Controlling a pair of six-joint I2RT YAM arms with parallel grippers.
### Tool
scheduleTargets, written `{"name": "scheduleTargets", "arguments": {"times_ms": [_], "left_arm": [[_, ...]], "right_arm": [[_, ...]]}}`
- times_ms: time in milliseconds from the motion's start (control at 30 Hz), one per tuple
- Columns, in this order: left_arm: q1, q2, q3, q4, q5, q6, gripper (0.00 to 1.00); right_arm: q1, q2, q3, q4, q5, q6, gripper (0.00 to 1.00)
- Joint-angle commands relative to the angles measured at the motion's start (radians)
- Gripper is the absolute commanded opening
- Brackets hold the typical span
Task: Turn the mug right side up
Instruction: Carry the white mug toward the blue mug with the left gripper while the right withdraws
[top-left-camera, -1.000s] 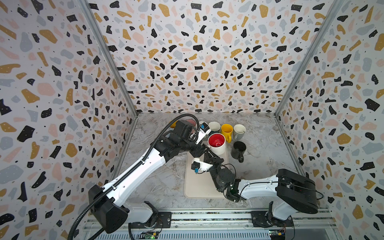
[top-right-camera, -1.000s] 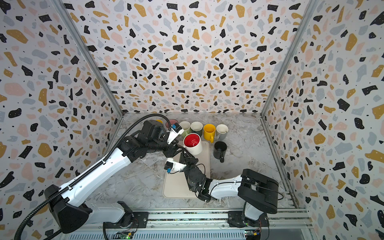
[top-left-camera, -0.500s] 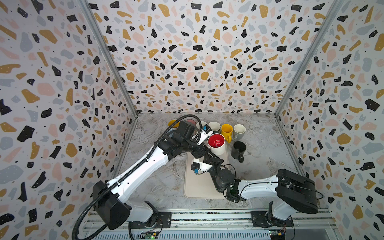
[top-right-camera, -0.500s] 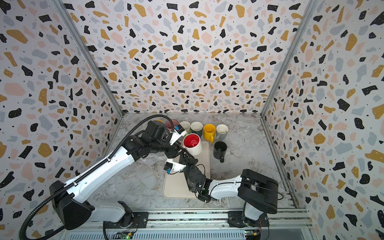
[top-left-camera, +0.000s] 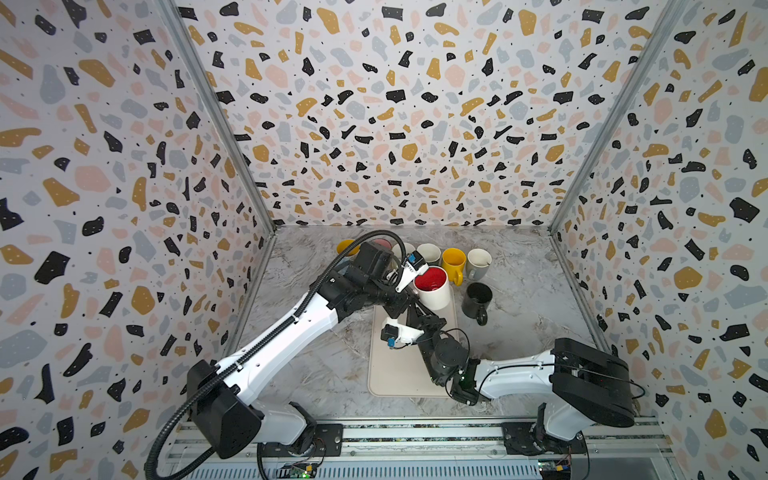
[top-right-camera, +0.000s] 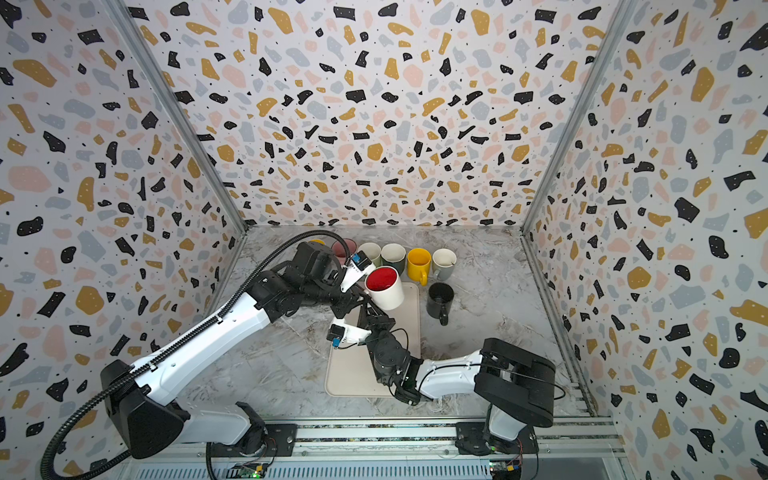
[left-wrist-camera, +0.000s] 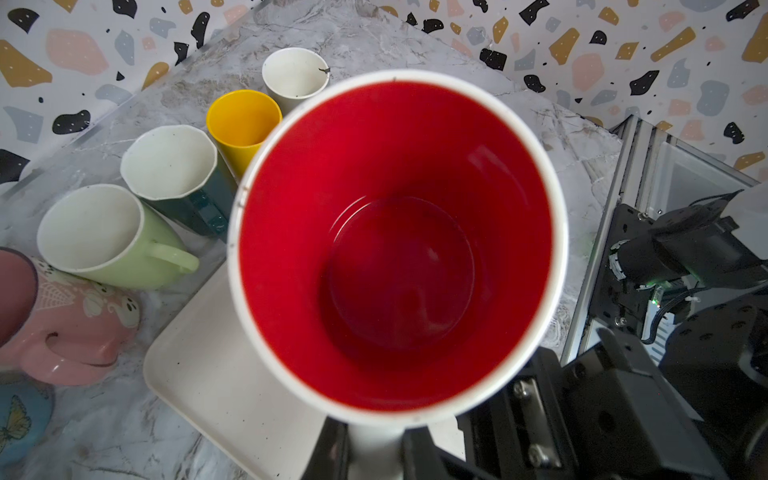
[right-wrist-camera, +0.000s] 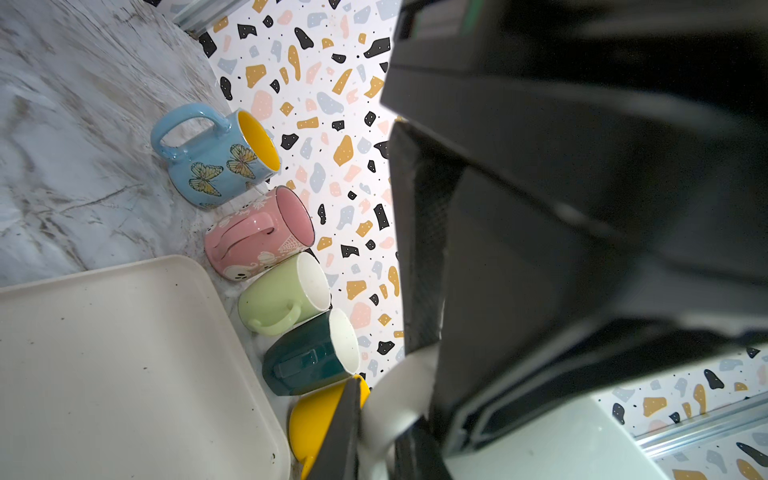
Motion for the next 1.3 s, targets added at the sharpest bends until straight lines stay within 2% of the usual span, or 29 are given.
{"name": "scheduleTargets", "arguments": {"times_ms": [0,233,333,433,567,900,1100,1267], "left_arm": [[-0.003,0.018,-0.023,0.012,-0.010,-0.004,0.00],[-0.002,0.006,-0.034,0.057,-0.053,-0.047,0.00],[-0.001,-0.005,-0.047,0.101,-0.067,-0.078,0.00],[-0.001,-0.003,-0.045,0.110,-0.072,-0.091,0.00],[-0.001,-0.001,-0.050,0.115,-0.106,-0.104,0.00],[0.009,0.000,-0.067,0.137,-0.244,-0.143,0.00],[0.057,0.002,-0.079,0.165,-0.330,-0.207,0.00],[0.099,0.009,-0.108,0.189,-0.440,-0.275,0.00]], "right_arm": [[0.019,-0.022,0.068,0.121,-0.014,-0.018,0.00],[0.018,-0.012,0.075,0.121,0.021,-0.023,0.00],[0.018,-0.008,0.073,0.120,0.039,-0.024,0.15],[0.019,-0.003,0.071,0.124,0.057,-0.024,0.19],[0.018,-0.003,0.065,0.138,0.076,-0.030,0.36],[0.019,-0.041,0.037,0.168,0.167,-0.019,0.50],[0.018,-0.117,0.007,0.097,0.210,0.044,0.55],[0.017,-0.217,-0.012,-0.040,0.222,0.197,0.58]]}}
